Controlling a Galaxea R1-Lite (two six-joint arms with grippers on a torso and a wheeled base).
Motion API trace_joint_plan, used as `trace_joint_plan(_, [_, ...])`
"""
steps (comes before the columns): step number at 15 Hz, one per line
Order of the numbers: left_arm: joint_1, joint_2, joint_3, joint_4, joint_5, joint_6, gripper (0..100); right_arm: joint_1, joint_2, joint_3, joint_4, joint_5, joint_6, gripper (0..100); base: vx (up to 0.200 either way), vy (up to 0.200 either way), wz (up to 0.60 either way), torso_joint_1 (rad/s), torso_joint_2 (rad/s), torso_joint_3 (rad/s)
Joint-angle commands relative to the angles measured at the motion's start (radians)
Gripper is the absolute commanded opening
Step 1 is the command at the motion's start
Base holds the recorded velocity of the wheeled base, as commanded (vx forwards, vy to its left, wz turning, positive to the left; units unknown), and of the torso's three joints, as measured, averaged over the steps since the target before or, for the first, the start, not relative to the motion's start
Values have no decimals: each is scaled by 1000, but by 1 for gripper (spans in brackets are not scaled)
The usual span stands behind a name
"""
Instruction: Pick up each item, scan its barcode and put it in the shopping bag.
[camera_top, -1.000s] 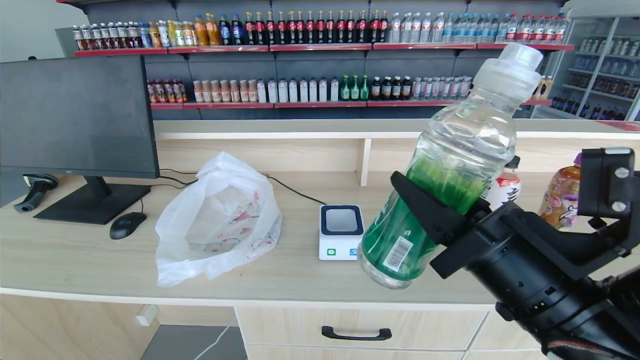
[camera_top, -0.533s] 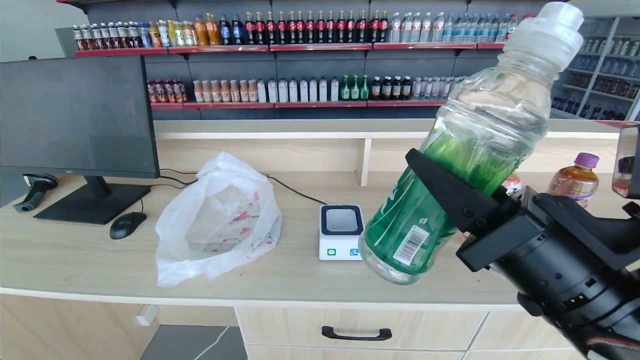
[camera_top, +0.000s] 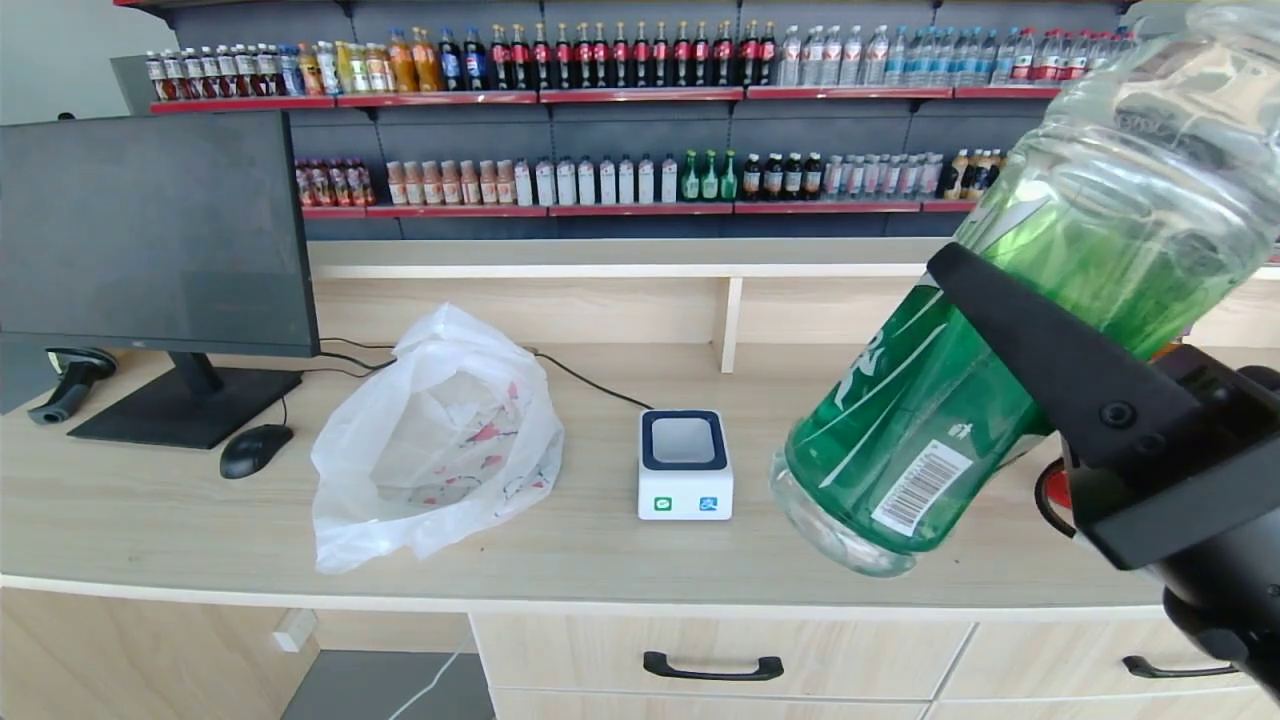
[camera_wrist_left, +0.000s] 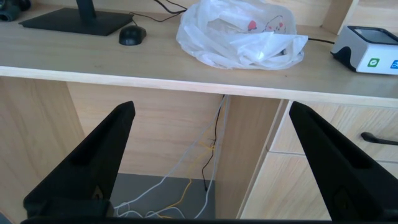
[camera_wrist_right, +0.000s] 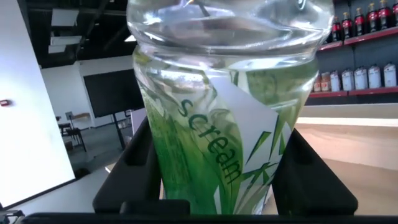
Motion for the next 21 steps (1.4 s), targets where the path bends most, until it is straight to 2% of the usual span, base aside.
trace_joint_plan(1, [0,0,0,0,0,0,100,2,-24,4,-1,1,0,0,0,0,0,0,0,0])
trace_joint_plan(21, [0,0,0,0,0,0,100,43,-14,43,-1,4,-32,0,0,0,0,0,0,0])
